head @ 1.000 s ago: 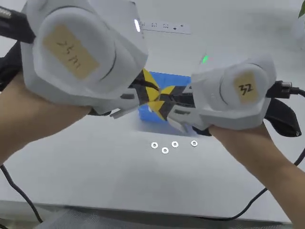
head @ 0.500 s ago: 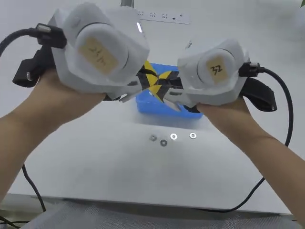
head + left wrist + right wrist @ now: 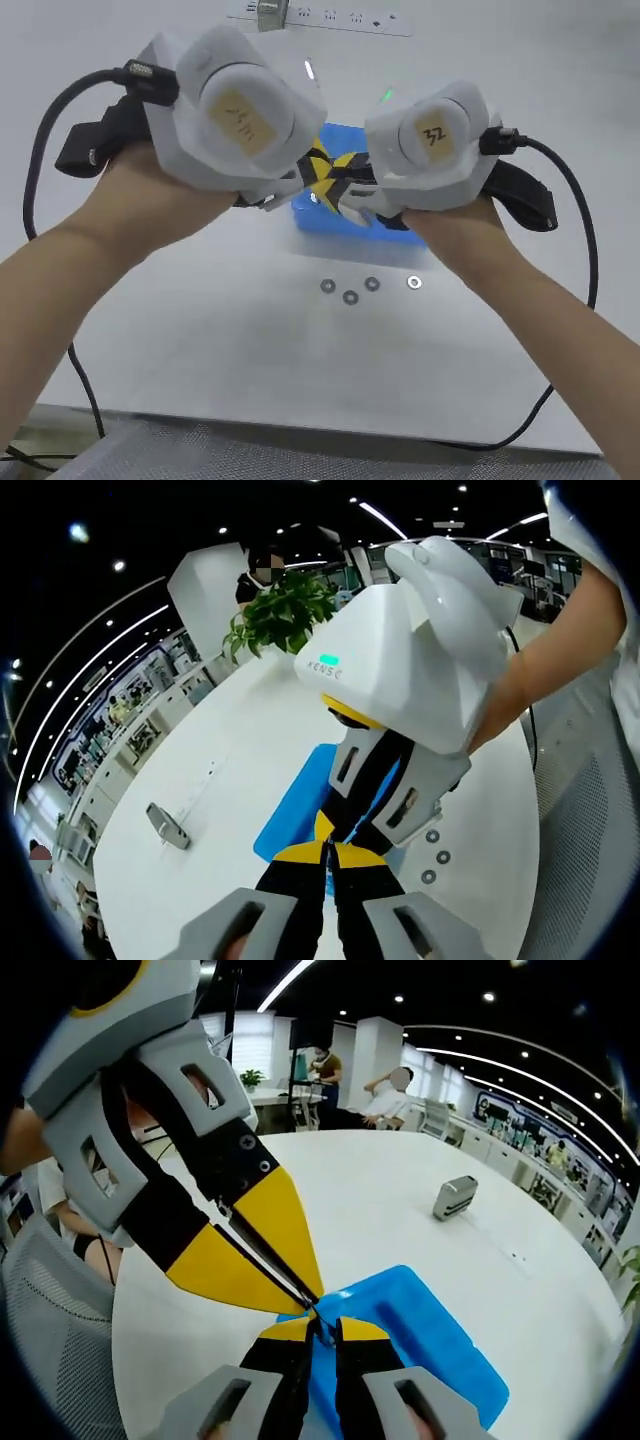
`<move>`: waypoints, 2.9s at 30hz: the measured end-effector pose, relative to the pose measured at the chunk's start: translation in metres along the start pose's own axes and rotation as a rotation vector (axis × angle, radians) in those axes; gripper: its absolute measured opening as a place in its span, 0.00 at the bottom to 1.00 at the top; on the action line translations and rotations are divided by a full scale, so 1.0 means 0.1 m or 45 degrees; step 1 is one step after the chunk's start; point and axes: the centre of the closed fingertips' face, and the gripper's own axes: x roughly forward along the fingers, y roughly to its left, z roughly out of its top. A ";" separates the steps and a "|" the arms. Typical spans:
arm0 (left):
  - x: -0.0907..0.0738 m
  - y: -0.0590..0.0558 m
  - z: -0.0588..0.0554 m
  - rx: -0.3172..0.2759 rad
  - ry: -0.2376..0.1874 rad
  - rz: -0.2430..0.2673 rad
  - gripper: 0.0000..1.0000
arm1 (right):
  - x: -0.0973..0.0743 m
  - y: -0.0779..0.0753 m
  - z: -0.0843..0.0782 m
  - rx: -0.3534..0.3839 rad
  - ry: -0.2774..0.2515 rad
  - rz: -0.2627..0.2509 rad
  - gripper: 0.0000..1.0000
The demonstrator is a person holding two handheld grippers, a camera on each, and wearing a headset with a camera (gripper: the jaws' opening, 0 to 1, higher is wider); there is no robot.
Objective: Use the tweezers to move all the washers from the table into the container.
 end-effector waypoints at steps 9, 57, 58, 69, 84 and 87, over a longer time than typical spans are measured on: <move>-0.01 -0.05 0.00 -0.012 -0.009 -0.010 0.00 | -0.02 0.01 -0.02 0.054 -0.017 -0.006 0.05; -0.18 -0.12 -0.08 -0.204 -0.070 0.057 0.00 | -0.02 0.13 -0.12 -0.241 0.186 0.040 0.03; -0.19 -0.11 -0.10 -0.219 -0.067 0.067 0.00 | -0.01 0.14 -0.11 -0.249 0.189 0.044 0.03; -0.23 0.05 -0.16 -0.258 -0.069 0.108 0.00 | 0.13 0.10 0.02 -0.297 0.192 0.099 0.03; -0.18 0.07 -0.03 -0.184 -0.145 0.002 0.07 | 0.13 0.11 0.04 -0.282 0.120 0.107 0.03; -0.15 -0.01 -0.04 -0.105 -0.138 -0.083 0.01 | 0.13 0.09 0.04 -0.282 0.115 0.110 0.03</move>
